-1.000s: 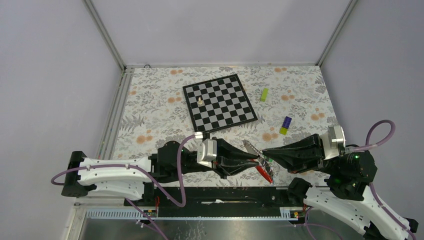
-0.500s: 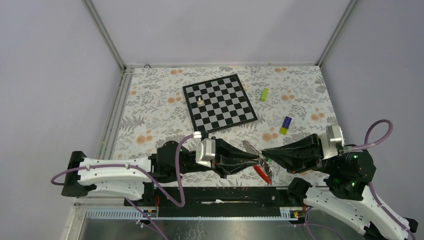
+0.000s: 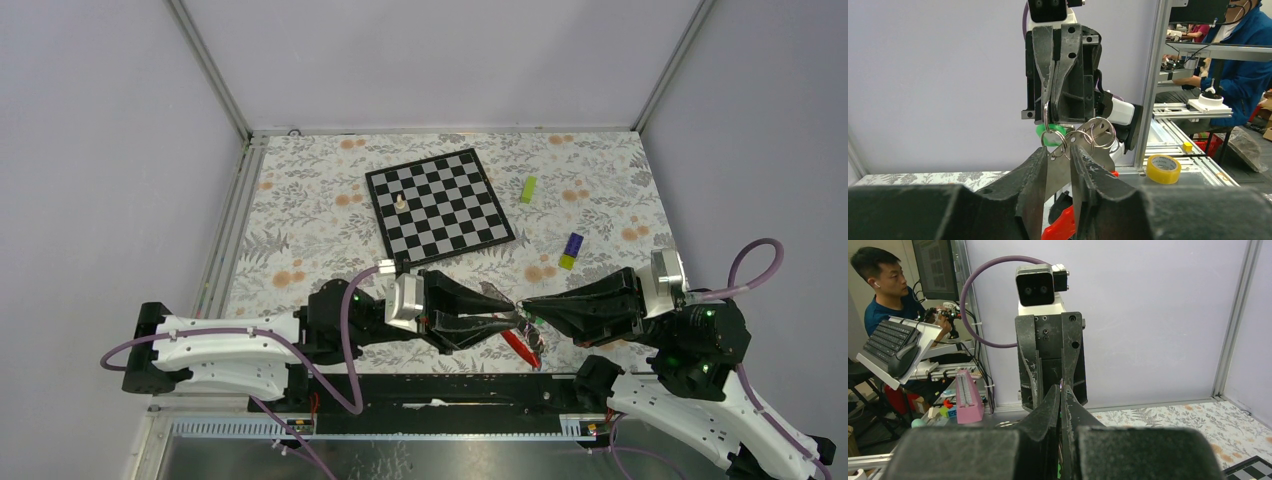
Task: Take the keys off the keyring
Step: Remove the key from the keyring.
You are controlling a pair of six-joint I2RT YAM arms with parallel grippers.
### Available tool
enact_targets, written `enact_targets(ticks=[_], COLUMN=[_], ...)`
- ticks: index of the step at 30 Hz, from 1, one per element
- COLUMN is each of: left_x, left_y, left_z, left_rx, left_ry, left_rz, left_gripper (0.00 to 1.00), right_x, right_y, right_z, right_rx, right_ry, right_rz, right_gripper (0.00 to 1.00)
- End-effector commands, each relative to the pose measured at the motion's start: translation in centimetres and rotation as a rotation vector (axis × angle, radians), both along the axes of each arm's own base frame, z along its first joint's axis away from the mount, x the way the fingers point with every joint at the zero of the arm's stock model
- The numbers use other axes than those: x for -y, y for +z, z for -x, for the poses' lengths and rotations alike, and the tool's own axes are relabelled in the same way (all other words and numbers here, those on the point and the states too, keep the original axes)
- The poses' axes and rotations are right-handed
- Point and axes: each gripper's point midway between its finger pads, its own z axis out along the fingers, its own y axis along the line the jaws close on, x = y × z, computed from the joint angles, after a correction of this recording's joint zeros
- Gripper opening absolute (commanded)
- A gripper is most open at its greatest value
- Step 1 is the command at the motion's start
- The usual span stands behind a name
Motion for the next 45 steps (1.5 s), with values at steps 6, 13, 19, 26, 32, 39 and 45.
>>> enact_targets(ticks=[6,13,19,26,32,39,45], left_x=[-0.7,0.0,-0.1,0.0,0.4,0.7,0.4], left_y=[3.7,3.1,3.2,3.1,2.4,1.6,0.7], left_z=[0.9,0.8,0.7,0.6,-0.3,-1.7,-3.1], left_rx=[0.027,0.026,0.030,0.027,-0.004,-0.019,-0.021], left_ry=[-0.029,-0.027,-0.015,-0.011,0.032,0.110,0.185], left_rz=[0.093,0.072,0.068,0.061,-0.001,-0.114,-0.200], left_gripper=[0.27,0.25,0.19,0.00,0.00,0.00,0.00], right_x=[1.0,1.0,0.8,0.9,0.4,0.1,0.1], right_y=[1.9,2.2,2.2,2.0,1.3,0.7,-0.9], right_z=[0.3,0.4,0.4,0.5,-0.2,-0.9,-1.5], right_rx=[0.037,0.042,0.040,0.035,0.045,0.080,0.084], right_ry=[-0.017,-0.014,-0.005,0.000,-0.041,-0.085,-0.116], right_rz=[-0.081,-0.087,-0.087,-0.083,0.021,0.115,0.256], right_gripper=[0.00,0.00,0.00,0.00,0.00,0.00,0.00])
